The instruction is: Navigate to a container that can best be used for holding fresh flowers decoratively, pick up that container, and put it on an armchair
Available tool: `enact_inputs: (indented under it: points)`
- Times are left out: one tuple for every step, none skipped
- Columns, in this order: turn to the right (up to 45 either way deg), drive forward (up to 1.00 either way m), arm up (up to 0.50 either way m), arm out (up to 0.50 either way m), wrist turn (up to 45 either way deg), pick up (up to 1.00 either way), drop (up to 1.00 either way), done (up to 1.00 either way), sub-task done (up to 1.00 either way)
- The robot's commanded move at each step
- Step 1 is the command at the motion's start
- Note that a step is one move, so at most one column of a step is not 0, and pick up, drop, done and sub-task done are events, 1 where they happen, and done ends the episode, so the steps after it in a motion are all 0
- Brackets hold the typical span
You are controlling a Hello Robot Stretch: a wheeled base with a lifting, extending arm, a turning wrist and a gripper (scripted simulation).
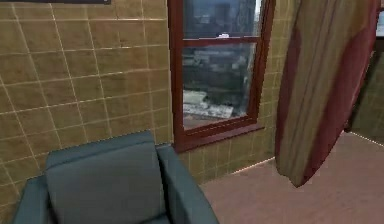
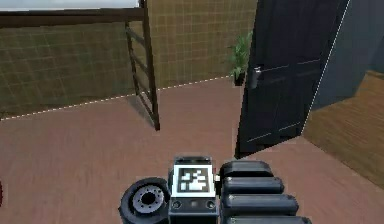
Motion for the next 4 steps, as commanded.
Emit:
enact_inputs:
  points:
    - [45.0,0.0,0.0,0.0,0.0,0.0,0.0,0.0,0.0]
    - [42.0,0.0,0.0,0.0,0.0,0.0,0.0,0.0,0.0]
    - [3.0,0.0,0.0,0.0,0.0,0.0,0.0,0.0,0.0]
    - [-45.0,0.0,0.0,0.0,0.0,0.0,0.0,0.0,0.0]
